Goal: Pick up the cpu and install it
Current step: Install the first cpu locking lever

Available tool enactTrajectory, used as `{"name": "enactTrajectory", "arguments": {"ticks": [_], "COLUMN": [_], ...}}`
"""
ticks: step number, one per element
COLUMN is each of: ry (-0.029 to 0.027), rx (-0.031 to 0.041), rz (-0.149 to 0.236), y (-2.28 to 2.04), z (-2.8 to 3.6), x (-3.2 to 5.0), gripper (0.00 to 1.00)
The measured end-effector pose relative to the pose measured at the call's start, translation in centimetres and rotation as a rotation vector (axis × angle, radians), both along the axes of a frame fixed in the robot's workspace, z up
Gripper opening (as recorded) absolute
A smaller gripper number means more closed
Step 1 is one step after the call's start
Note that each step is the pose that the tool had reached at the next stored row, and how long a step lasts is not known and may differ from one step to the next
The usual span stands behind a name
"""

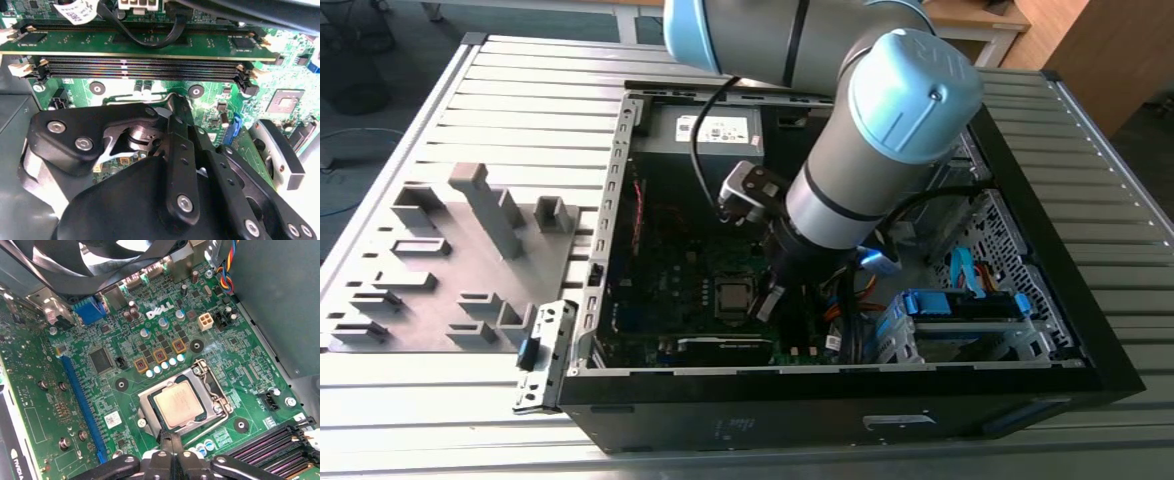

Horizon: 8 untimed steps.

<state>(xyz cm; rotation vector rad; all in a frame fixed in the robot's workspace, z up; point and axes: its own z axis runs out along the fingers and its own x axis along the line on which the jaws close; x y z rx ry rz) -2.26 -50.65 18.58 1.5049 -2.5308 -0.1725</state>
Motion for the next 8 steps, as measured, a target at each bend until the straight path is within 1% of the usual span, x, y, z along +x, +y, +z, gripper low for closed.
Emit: {"name": "enactTrajectory", "arguments": {"ticks": [1, 5, 6, 7, 8], "ry": [0.0037, 0.0054, 0.0097, 0.0156, 0.0176], "rx": [0.0002, 0.0, 0.0001, 0.0002, 0.0002], "rz": [0.0, 0.0, 0.0, 0.0, 0.0], "y": [0.0, 0.0, 0.0, 0.0, 0.0], "z": [0.01, 0.01, 0.0, 0.0, 0.01], "x": [0.01, 0.01, 0.04, 0.05, 0.04], "gripper": [0.11, 0.11, 0.11, 0.11, 0.11]}}
